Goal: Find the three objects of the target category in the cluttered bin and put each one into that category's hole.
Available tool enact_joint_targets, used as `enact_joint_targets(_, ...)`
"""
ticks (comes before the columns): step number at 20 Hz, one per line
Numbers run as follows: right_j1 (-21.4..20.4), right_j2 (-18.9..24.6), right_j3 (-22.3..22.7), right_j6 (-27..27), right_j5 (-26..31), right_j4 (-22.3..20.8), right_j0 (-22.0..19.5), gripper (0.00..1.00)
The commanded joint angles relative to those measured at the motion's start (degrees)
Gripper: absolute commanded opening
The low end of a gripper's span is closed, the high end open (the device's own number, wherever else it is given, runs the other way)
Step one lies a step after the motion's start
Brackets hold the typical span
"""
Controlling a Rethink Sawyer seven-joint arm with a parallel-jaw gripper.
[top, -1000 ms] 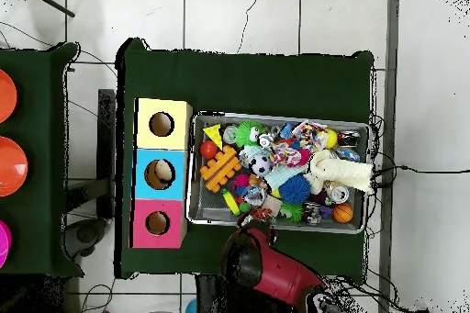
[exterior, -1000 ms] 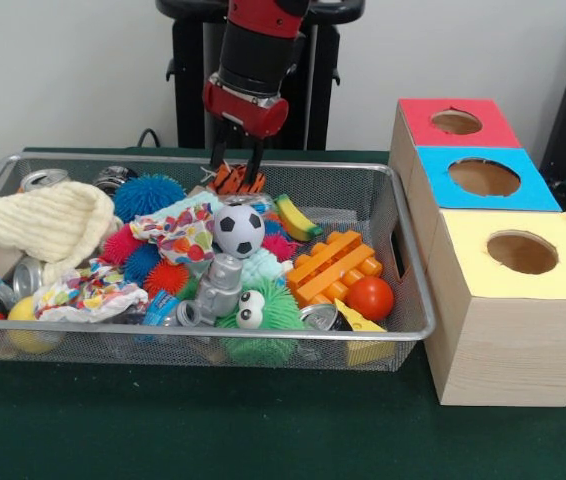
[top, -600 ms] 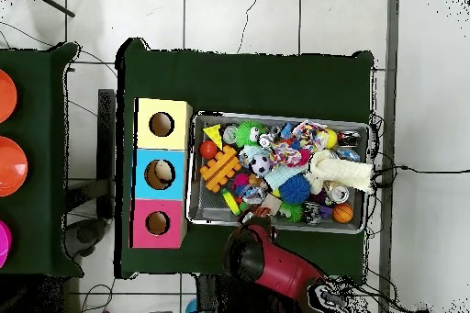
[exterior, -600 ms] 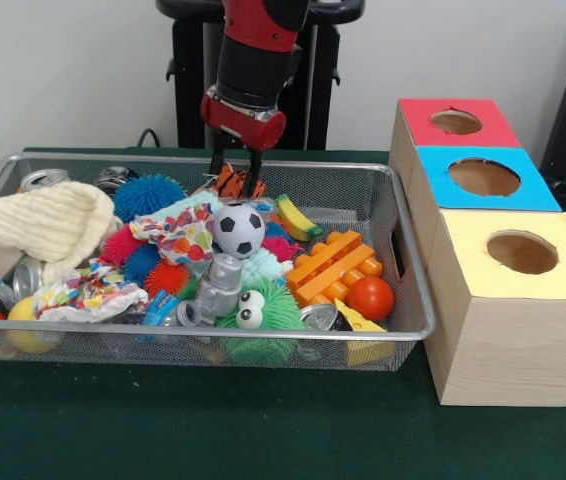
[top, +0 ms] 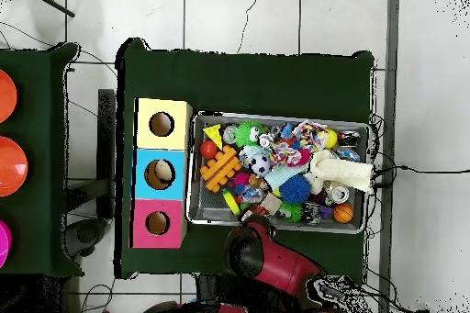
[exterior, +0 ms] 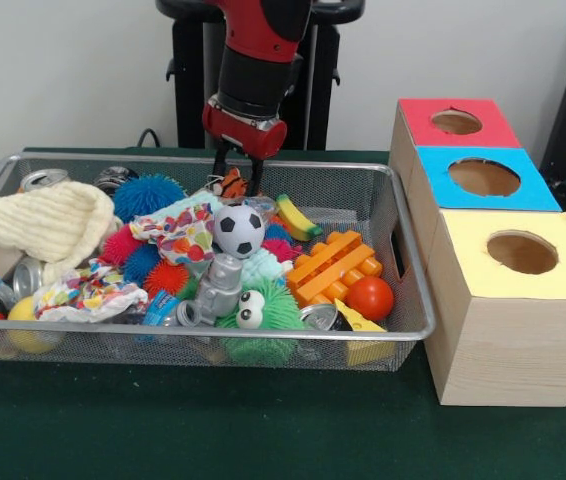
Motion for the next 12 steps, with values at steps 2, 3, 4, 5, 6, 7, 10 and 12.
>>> enact_joint_targets(2, 4.01, 6.08, -5.63, 8.21, 0.13, 0.07, -1.33, 1.00)
enact_joint_targets(3, 3.68, 5.94, -5.59, 8.05, 0.60, 0.15, -1.21, 1.00)
enact_joint_targets(4, 3.10, 5.77, -5.22, 8.01, 1.08, 0.25, -0.96, 1.00)
enact_joint_targets(5, 2.04, 5.57, -4.88, 7.78, 2.26, 0.43, -0.77, 1.00)
enact_joint_targets(6, 0.99, 5.36, -4.54, 7.55, 3.44, 0.62, -0.59, 1.00)
enact_joint_targets(7, -0.41, 5.12, -4.13, 7.17, 4.87, 0.67, -0.39, 1.00)
enact_joint_targets(10, -4.44, 3.70, -3.37, 5.86, 10.27, 1.27, 0.66, 1.00)
enact_joint_targets(12, -6.31, 2.97, -3.17, 5.64, 12.66, 1.54, 1.29, 1.00)
